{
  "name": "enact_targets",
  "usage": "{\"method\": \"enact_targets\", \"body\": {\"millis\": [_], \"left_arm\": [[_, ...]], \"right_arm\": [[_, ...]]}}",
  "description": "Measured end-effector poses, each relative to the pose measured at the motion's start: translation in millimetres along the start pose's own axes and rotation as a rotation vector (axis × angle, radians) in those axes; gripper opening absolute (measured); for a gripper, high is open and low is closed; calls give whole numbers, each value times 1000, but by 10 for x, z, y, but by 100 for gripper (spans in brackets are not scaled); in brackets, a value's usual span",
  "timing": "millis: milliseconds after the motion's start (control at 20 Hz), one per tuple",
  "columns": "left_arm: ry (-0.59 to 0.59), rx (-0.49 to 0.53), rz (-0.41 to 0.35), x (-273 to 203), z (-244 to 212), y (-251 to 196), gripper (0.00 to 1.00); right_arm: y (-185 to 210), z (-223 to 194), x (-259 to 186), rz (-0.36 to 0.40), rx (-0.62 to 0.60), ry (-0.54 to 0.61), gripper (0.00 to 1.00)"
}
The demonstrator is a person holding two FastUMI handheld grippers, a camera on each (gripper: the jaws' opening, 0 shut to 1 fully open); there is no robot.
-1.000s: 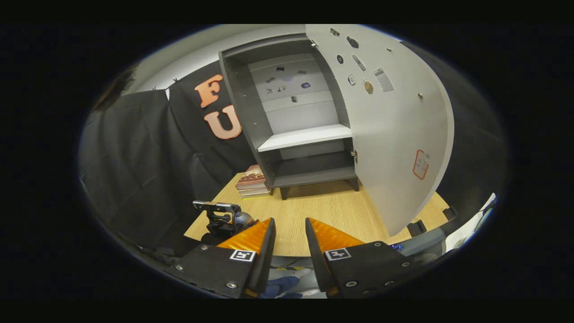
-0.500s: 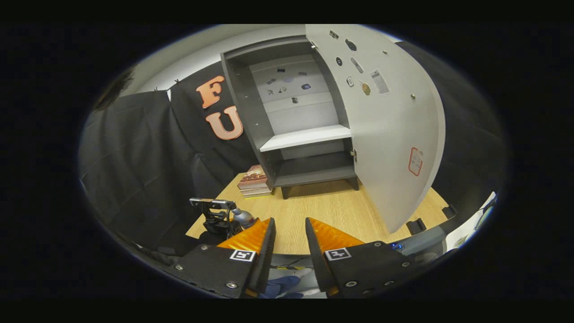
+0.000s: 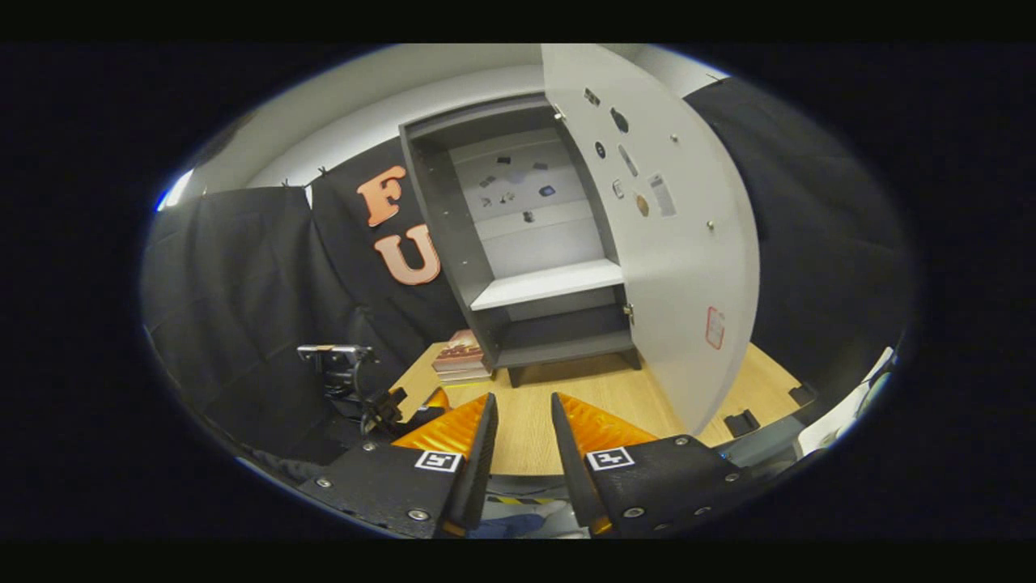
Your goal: Open the cabinet door with the right hand, grasp the bottle in the cabinet with the left hand and place it on the coaster, then close the cabinet door with the right hand.
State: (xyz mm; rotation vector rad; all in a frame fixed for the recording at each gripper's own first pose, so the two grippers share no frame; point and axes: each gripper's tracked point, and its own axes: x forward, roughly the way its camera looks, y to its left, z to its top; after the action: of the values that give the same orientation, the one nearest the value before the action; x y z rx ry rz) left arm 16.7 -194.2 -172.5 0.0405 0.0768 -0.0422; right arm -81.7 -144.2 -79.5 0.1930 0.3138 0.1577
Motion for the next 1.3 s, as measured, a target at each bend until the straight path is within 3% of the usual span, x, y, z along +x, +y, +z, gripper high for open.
{"method": "enact_targets", "body": {"millis": [100,300,500,700,800,850,950,1100,1300], "left_arm": [[-44,6,-23,-55,354,-67,94],[-95,-5,-95,-160,850,-247,98],[-91,-37,-142,-216,1097,-362,98],[-93,-14,-163,-208,1223,-417,98],[-88,0,-166,-188,1225,-424,99],[-86,3,-167,-171,1232,-425,100],[-80,11,-165,-161,1236,-429,94],[-70,21,-157,-131,1222,-416,100],[-67,30,-151,-140,1233,-392,98]], "right_arm": [[-126,233,-96,-21,-18,-54,42],[-532,661,-288,-95,-52,-138,42],[-1109,982,-420,-208,-73,-199,42],[-1569,1192,-385,-269,-78,-229,42],[-1763,1218,-272,-282,-64,-224,42],[-1840,1230,-206,-283,-55,-219,38],[-1920,1258,-138,-274,-37,-220,42],[-1861,1289,-16,-243,-33,-232,42],[-1832,1275,22,-248,-76,-232,43]]}}
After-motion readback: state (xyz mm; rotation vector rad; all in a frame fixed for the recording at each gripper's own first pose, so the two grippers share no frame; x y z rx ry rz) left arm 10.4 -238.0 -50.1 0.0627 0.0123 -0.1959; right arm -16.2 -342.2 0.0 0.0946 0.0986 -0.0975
